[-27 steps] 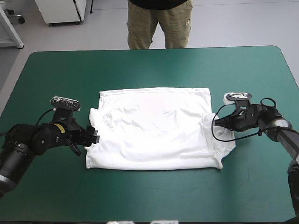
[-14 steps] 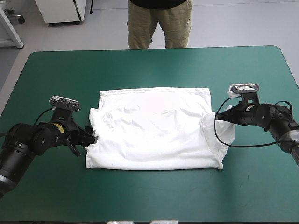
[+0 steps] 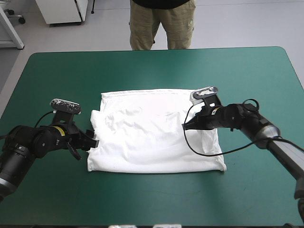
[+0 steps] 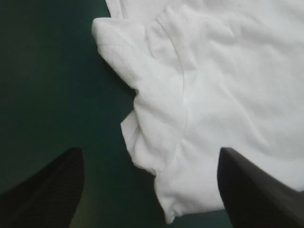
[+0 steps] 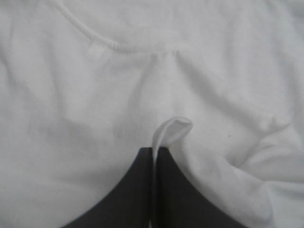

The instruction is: Fold the cloth

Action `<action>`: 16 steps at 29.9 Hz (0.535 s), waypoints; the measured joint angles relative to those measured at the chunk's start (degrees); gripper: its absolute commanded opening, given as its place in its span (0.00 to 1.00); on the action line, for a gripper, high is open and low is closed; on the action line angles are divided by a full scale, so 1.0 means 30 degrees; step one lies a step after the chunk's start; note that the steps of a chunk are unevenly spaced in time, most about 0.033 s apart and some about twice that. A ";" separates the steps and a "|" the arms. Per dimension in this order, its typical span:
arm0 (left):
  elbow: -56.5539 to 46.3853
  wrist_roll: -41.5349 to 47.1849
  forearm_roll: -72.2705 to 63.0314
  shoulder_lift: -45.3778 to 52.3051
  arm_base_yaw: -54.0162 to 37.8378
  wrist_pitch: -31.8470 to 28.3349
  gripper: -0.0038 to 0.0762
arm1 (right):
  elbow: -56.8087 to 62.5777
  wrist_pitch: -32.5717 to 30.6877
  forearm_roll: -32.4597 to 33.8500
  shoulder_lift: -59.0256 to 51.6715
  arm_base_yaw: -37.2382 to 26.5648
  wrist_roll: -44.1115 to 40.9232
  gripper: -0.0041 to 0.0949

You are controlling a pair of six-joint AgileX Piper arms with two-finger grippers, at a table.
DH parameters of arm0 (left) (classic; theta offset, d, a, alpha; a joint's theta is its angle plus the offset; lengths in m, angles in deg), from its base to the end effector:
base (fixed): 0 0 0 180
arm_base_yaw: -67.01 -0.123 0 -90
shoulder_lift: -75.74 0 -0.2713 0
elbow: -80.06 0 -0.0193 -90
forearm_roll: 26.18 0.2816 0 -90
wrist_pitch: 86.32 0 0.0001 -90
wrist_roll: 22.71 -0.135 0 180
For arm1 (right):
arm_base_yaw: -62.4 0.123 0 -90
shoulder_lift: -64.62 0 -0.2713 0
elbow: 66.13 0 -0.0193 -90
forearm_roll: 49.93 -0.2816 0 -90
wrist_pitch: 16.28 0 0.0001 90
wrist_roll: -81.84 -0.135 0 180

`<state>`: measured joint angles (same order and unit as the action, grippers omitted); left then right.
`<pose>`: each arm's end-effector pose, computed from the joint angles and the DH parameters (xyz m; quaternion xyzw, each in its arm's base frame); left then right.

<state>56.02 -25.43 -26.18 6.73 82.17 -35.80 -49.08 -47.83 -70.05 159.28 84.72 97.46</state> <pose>0.2559 -0.0693 0.2719 0.1476 0.9384 -0.0339 0.3107 0.3359 0.1642 0.2029 -0.1974 0.9203 0.1516 0.3020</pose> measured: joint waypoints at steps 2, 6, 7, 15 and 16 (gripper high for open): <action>0.0000 0.0000 0.0000 0.0000 0.0000 0.0123 0.75 | -0.0023 0.0145 0.0000 0.1064 0.0368 -0.0084 0.03; 0.0000 0.0075 0.0000 0.0000 0.0000 0.0321 0.75 | -0.0023 0.0414 0.0024 0.3013 0.0975 -0.0120 0.11; 0.0000 0.0092 0.0000 0.0000 0.0000 0.0390 0.75 | -0.0023 0.0574 0.0024 0.3332 0.1104 -0.0134 0.14; 0.0000 0.0601 0.0000 0.0000 0.0000 0.0475 0.75 | -0.0218 0.0783 0.0111 0.2675 0.1309 -0.0143 0.50; 0.0000 0.0719 0.0000 0.0000 0.0000 0.0423 0.75 | -0.0218 0.0764 0.0111 0.2147 0.1309 -0.0143 0.50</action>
<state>56.02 -23.27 -26.18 6.73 82.17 -34.53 -49.74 -45.54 -69.71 165.72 88.65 97.03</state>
